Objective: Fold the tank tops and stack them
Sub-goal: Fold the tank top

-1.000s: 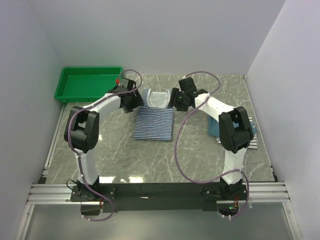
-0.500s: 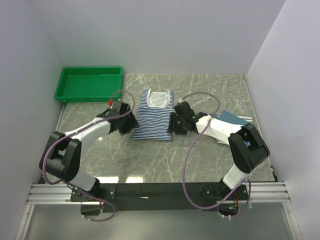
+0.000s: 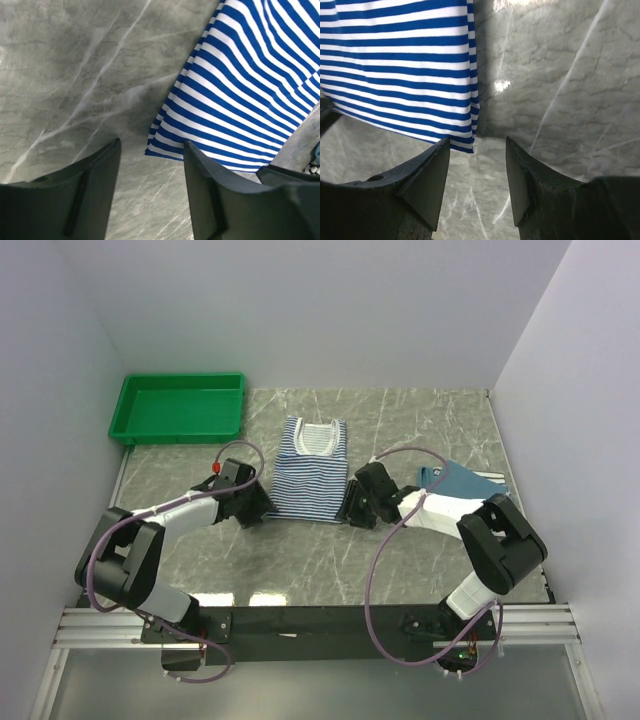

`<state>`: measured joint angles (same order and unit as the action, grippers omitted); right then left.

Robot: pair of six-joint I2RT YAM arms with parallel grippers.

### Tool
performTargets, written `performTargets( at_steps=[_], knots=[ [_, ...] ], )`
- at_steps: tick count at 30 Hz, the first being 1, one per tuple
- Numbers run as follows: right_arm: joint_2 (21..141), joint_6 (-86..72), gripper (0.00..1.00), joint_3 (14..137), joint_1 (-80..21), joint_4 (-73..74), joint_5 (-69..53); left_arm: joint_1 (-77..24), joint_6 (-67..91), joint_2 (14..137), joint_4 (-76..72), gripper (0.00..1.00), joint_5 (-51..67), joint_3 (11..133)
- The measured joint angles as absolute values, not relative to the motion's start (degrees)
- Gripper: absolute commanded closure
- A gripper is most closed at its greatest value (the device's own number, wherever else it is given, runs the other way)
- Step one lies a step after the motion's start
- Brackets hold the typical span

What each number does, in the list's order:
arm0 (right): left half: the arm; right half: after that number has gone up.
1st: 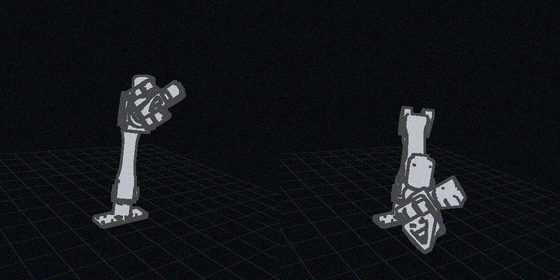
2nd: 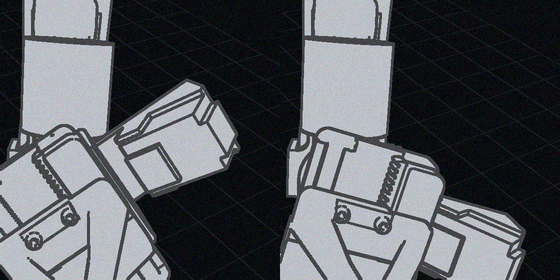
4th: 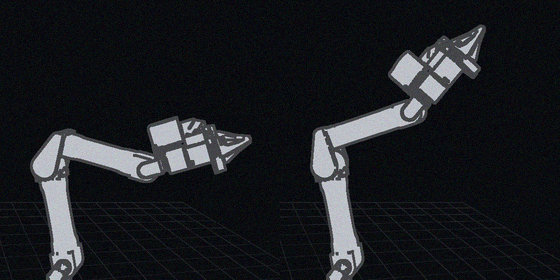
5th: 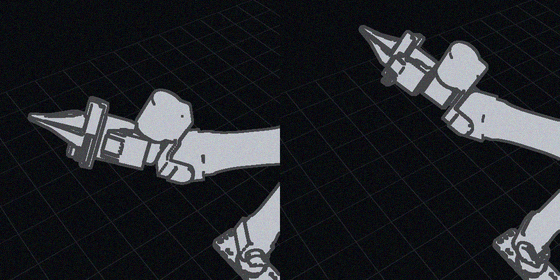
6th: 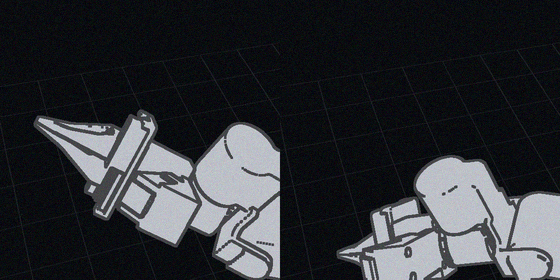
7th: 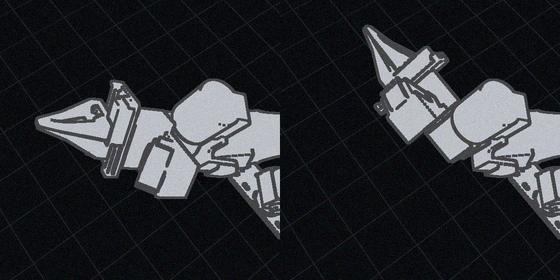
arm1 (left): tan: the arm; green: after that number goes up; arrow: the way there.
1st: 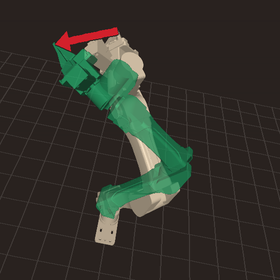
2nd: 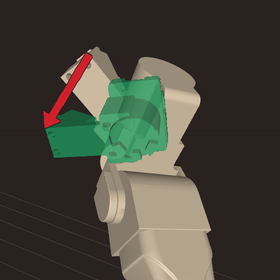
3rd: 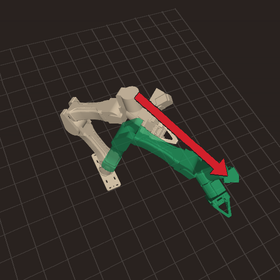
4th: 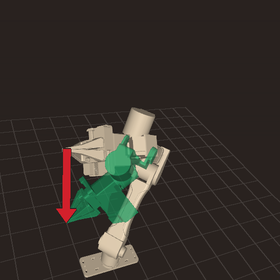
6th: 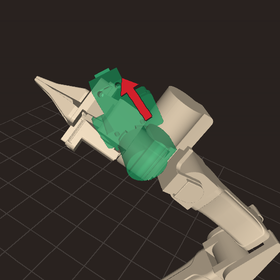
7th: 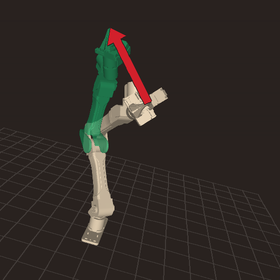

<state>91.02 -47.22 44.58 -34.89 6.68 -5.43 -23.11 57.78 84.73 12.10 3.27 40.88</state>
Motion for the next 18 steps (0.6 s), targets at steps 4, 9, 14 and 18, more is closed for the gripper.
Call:
performTargets(
  at_steps=[4,9,14,18],
  knots=[
    [90.1,-50.2,0.48,42.3,-34.9,3.6,-5.7,-23.1,58.3,85.7,10.7,0.51,3.2,40.7],
    [90.2,-52.9,0.63,40.0,-34.9,-0.6,-6.6,-23.2,59.3,86.5,8.5,0.63,3.2,40.1],
    [90.9,-53.7,0.75,39.7,-35.0,-2.0,-6.9,-23.5,59.6,87.0,7.0,0.80,3.1,39.3],
    [91.4,-53.6,0.91,39.7,-35.0,-2.4,-7.0,-24.1,59.5,87.3,6.4,1.00,3.2,39.0]
  ],
)
